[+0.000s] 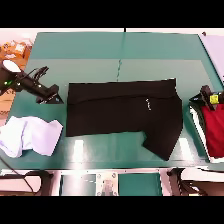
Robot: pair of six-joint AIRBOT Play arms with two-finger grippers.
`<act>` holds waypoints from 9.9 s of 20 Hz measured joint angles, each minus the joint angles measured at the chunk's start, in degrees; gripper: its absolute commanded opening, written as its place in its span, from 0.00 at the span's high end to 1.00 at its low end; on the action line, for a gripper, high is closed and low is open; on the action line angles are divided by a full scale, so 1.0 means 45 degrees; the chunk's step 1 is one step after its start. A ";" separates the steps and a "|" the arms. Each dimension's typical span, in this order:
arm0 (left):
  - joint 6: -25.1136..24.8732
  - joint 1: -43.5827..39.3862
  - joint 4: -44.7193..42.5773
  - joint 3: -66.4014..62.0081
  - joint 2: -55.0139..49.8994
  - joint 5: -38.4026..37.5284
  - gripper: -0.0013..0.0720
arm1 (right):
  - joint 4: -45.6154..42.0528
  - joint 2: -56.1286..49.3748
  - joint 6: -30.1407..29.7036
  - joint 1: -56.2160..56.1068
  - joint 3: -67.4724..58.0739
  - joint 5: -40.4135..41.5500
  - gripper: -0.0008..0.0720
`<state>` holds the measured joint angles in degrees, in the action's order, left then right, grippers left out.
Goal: Fold the shirts.
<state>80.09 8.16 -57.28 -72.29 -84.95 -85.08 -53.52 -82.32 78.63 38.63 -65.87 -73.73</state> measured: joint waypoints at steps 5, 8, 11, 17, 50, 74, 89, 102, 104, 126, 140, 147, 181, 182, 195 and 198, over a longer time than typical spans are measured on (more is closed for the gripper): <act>0.0049 0.0000 -0.0223 0.4061 0.4104 0.0903 0.95 | -0.0855 0.3215 0.0753 0.0151 0.3177 0.0000 0.96; 0.0287 0.0000 -0.0024 0.6926 0.7033 0.2293 0.95 | -0.1666 0.4945 0.1137 0.0175 0.4784 -0.0238 0.36; 0.0437 0.0000 0.0865 0.9568 0.9301 0.3672 0.95 | -0.2084 0.5814 0.1345 0.0180 0.6042 -0.0457 0.28; -0.0010 -0.0928 0.3094 1.3187 1.0661 0.5843 0.95 | -0.2365 0.6042 0.1457 0.0180 0.7091 -0.0083 0.24; 0.4595 -0.6586 0.5158 1.4591 0.9486 1.4659 0.17 | -0.0821 0.6037 0.1486 0.0180 0.7276 0.1637 0.24; 0.2662 -0.4182 0.2501 1.1914 0.8014 0.7985 0.39 | -0.0583 0.6033 0.1506 0.0180 0.7203 0.1569 0.24; 0.7810 -0.6664 0.0272 1.2910 0.7932 1.5824 0.89 | 0.0068 0.6037 0.1535 0.0175 0.7203 0.2497 0.24; 0.4129 -0.2924 0.0029 1.2080 0.7941 1.2599 0.95 | -0.0709 0.6033 0.1661 0.0826 0.6819 0.1039 0.88; 0.3172 -0.2157 0.0039 1.1715 0.7941 1.1759 0.95 | -0.0777 0.6033 0.1705 0.0908 0.6795 0.0612 0.71; 0.1671 -0.2599 0.5124 1.2444 0.6688 1.4217 0.34 | -0.0559 0.6037 0.1778 0.0627 0.8582 0.0719 0.28; -0.1161 -0.2637 0.6528 1.1069 0.4760 1.2745 0.95 | -0.1273 0.6047 0.3201 0.0170 1.0399 0.0160 0.28; -0.1248 -0.2642 0.6343 1.1045 0.4750 1.2177 0.95 | 0.1020 0.6042 0.1491 -0.0646 1.1468 0.2011 0.88; 0.0248 -0.2647 -0.0797 -0.1642 -0.2414 0.6902 0.07 | 0.1452 -0.2239 0.1365 -0.4177 -0.1146 0.3434 0.94; 0.0160 -0.2642 -0.0573 -0.1778 -0.2681 0.7349 0.07 | 0.1486 -0.2856 0.1326 -0.4289 -0.1651 0.3551 0.79; 0.0738 -0.0680 -0.0209 -0.5309 -0.3429 0.4833 0.09 | 0.1049 -0.4818 -0.1797 -0.0656 -0.4483 -0.0068 0.16; 0.0806 -0.0826 -0.0170 -0.5464 -0.3429 0.4546 0.09 | 0.1219 -0.5532 -0.2555 -0.0656 -0.4167 -0.0515 0.15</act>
<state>83.72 4.45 -58.04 -96.88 -100.38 -64.62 -48.03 -107.22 67.13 35.68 -84.62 -76.05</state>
